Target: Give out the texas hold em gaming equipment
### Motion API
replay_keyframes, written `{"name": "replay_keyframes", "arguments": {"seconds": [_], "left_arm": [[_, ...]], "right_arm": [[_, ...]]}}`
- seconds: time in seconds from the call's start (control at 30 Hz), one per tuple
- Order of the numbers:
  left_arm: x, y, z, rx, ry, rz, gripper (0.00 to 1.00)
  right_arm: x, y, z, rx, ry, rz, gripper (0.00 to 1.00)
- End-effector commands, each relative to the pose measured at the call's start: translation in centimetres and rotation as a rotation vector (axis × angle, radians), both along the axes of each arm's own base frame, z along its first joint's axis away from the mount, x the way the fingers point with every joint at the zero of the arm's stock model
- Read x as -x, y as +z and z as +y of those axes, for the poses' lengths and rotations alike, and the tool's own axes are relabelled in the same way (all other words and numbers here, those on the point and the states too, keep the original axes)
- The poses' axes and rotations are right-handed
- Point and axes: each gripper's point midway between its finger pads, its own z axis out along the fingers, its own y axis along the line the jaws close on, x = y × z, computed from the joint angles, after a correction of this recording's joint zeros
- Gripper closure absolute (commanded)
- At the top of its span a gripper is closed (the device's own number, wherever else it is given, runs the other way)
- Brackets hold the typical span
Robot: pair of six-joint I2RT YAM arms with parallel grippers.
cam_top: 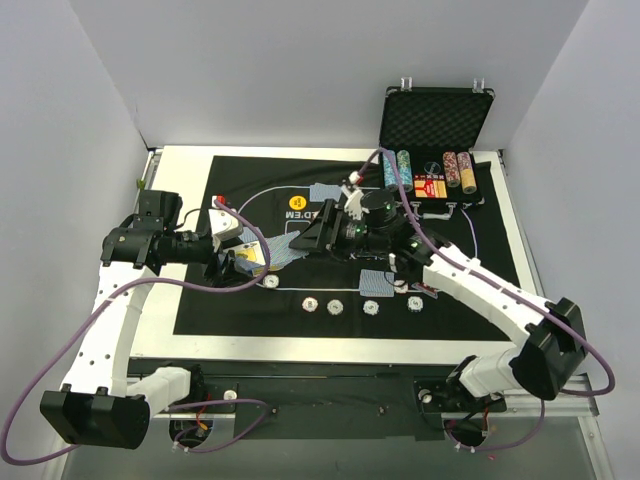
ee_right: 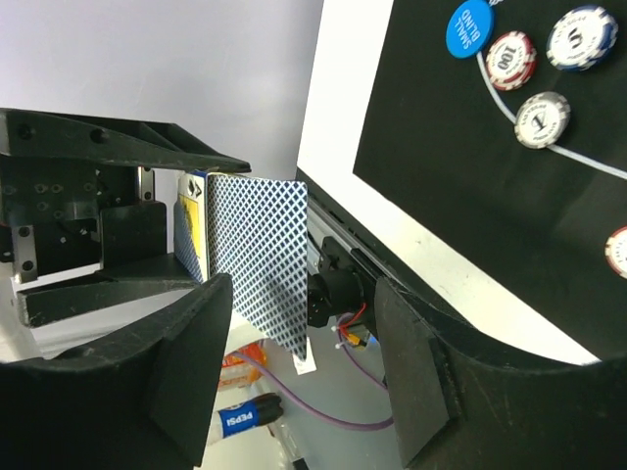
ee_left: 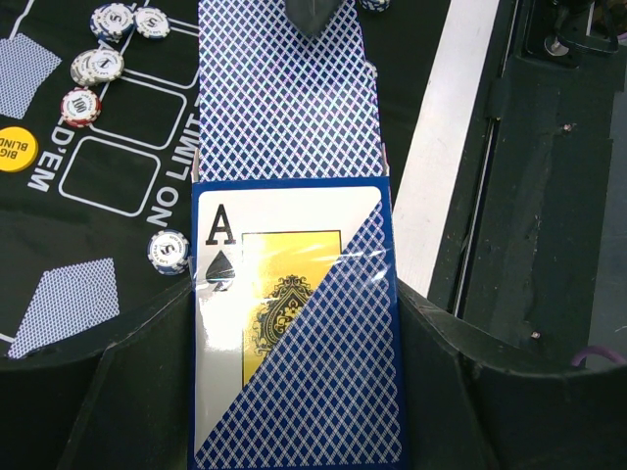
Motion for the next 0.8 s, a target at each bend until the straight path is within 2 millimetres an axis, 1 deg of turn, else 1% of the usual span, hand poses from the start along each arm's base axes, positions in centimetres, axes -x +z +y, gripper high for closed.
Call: {"name": "replay_keyframes", "arguments": {"seconds": [0.0, 0.07, 0.2, 0.27, 0.43, 0.53, 0.67, 0.77], "left_arm": [[-0.1, 2.7, -0.6, 0.058, -0.029, -0.093, 0.89], [-0.1, 2.7, -0.6, 0.057, -0.027, -0.091, 0.89], [-0.1, 2.6, -0.5, 0.053, -0.024, -0.093, 0.89], [-0.1, 2.5, -0.5, 0.054, -0.025, -0.091, 0.89], [-0.1, 2.6, -0.6, 0.058, -0.025, -0.093, 0.89], [-0.1, 2.6, -0.6, 0.058, -0.025, -0.093, 0.89], [-0.1, 2.6, -0.5, 0.054, -0.023, -0.097, 0.89], [-0.1, 2.6, -0.5, 0.056, -0.023, -0.095, 0.89]], "right_arm": [[0.1, 1.5, 2.1, -0.043, 0.045, -0.034, 0.46], [0.1, 1.5, 2.1, -0.045, 0.043, -0.035, 0.51], [0.1, 1.6, 1.7, -0.045, 0.03, -0.036, 0.66], [-0.1, 1.5, 1.2, -0.043, 0.018, -0.039, 0.7], [-0.4, 1.7, 0.3, -0.042, -0.001, -0.045, 0.73], [-0.5, 1.4, -0.2, -0.035, -0.011, -0.042, 0.75], [-0.5, 1.4, -0.6, -0.035, -0.019, -0.039, 0.78], [-0.5, 1.5, -0.8, -0.033, -0.02, -0.046, 0.78]]}}
